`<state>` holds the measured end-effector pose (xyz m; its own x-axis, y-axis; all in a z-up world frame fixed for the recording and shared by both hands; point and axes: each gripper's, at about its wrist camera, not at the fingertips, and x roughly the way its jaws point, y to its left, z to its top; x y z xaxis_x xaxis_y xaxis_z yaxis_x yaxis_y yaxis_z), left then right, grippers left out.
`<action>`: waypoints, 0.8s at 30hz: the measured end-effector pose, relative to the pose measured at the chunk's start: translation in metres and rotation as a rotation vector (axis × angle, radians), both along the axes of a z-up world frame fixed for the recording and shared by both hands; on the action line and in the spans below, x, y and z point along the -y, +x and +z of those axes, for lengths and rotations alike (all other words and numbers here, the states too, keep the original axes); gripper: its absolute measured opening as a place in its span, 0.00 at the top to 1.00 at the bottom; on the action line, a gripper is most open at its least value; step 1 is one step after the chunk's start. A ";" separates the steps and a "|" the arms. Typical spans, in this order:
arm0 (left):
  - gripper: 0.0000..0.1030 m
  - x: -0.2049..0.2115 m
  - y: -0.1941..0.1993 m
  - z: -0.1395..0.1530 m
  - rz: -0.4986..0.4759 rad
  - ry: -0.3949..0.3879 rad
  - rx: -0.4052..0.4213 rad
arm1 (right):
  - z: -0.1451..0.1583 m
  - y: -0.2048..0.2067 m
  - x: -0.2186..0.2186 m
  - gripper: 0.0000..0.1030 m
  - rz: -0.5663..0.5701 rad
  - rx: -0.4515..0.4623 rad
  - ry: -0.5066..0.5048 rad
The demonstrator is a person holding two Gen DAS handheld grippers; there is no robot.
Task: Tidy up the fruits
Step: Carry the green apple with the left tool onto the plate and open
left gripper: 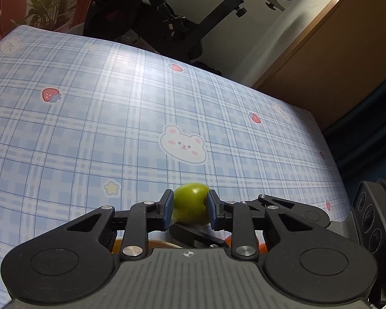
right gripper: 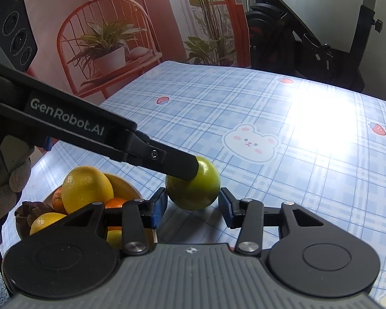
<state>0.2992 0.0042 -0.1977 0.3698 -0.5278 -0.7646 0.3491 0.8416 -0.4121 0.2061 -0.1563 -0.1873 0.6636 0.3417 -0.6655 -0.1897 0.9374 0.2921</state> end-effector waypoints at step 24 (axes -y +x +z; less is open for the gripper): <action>0.71 -0.017 -0.096 0.058 -0.108 0.021 0.068 | 0.053 -0.086 -0.025 0.55 0.076 0.065 -0.004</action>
